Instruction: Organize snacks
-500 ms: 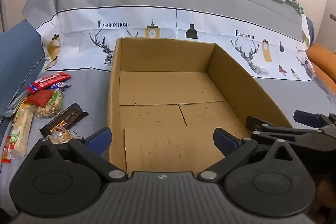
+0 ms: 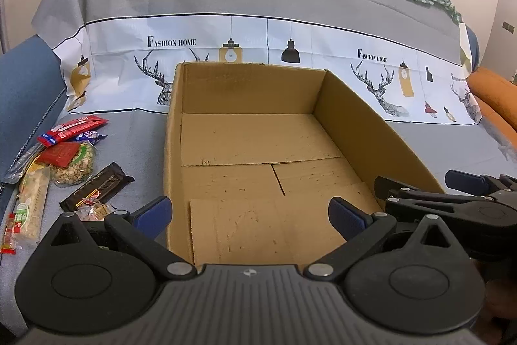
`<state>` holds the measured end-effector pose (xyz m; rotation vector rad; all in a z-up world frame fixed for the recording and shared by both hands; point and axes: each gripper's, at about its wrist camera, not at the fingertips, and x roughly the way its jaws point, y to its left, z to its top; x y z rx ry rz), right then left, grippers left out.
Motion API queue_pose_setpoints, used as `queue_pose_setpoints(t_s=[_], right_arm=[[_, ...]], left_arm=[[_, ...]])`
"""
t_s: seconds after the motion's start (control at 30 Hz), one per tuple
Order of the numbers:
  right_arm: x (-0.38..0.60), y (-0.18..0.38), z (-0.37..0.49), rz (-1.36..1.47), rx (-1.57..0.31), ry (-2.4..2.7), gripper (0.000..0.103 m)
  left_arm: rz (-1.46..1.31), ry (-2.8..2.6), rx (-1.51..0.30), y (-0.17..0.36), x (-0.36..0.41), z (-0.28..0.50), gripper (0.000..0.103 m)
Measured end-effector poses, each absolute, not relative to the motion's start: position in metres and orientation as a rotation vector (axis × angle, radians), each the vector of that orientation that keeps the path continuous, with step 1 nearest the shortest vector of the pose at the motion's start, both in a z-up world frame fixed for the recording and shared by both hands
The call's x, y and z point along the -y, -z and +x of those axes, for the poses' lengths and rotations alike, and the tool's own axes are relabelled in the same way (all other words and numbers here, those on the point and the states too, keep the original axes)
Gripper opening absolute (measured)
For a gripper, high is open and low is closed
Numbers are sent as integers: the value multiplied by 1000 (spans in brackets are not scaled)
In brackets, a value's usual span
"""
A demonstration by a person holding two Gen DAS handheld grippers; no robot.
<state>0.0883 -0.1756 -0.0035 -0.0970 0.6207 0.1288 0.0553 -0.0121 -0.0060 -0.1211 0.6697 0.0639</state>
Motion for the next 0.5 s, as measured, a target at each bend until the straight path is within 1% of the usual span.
queue_pose_setpoints(t_s=[0.3, 0.5], right_arm=[[174, 4, 87, -69, -626, -135, 96], [175, 3, 86, -64, -621, -138, 93]], left_arm=[[-119, -44, -652, 4, 12, 53, 103], [-119, -34, -640, 3, 12, 52, 103]])
